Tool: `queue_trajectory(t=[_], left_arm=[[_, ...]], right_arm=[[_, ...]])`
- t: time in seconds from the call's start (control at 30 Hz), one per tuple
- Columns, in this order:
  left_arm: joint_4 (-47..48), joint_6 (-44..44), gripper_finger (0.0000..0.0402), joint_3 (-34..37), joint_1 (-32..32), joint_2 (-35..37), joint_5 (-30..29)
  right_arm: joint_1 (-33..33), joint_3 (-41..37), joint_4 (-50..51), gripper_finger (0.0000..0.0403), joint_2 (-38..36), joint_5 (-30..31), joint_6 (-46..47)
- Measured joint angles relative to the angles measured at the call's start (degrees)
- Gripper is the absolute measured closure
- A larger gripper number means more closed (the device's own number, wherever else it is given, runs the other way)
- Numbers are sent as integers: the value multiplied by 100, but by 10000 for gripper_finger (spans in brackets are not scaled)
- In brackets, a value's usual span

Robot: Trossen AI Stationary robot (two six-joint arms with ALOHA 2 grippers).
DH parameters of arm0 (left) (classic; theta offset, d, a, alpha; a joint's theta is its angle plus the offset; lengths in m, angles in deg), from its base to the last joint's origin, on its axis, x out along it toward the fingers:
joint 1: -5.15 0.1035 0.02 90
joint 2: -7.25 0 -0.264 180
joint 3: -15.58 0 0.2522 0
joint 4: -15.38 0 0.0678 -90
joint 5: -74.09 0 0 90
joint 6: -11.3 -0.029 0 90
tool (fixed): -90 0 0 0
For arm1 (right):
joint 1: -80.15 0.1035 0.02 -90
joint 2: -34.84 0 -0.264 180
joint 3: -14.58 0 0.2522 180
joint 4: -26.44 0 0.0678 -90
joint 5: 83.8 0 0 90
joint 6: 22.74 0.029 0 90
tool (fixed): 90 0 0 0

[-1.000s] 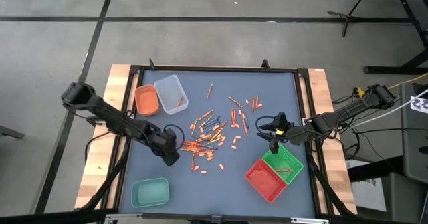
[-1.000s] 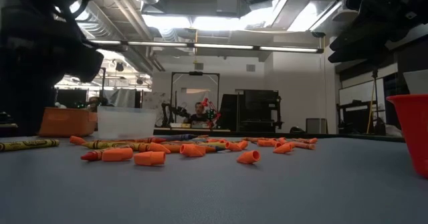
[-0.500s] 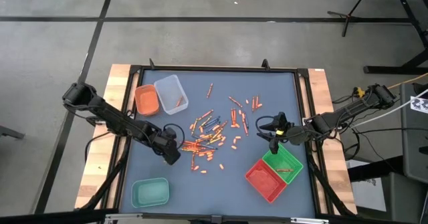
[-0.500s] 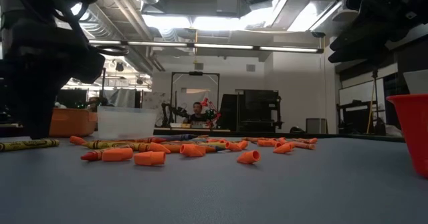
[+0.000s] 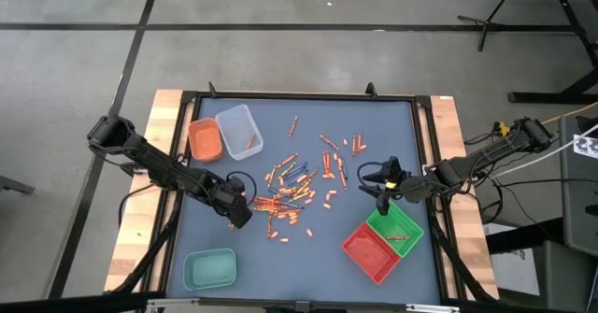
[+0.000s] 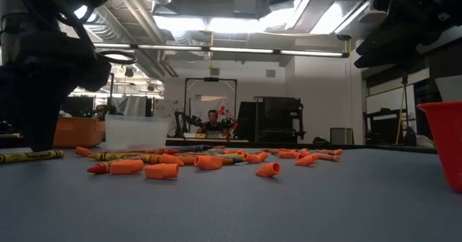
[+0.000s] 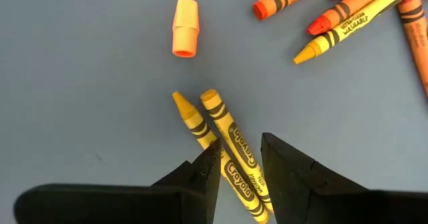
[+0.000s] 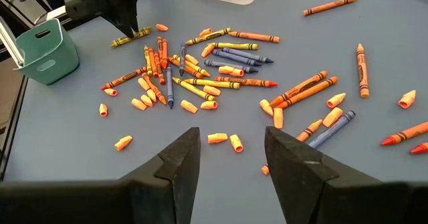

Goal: Sort crayons
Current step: Put the yellow crayon into the orange bin

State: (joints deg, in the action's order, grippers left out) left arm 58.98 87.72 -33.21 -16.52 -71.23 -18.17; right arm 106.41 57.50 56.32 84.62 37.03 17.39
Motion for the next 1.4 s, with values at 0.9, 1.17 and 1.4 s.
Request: queue_trajectory(t=[0.9,1.17,1.4], left_arm=[[162,-2,309,-2,0,15,44],[420,11,309,3,2,5,212],[586,144,310,9,0,7,205]], right_arm=[[-1,0,37,237,-1,-2,-1],[0,0,33,237,0,-1,-1],[0,0,33,237,0,-2,-1]])
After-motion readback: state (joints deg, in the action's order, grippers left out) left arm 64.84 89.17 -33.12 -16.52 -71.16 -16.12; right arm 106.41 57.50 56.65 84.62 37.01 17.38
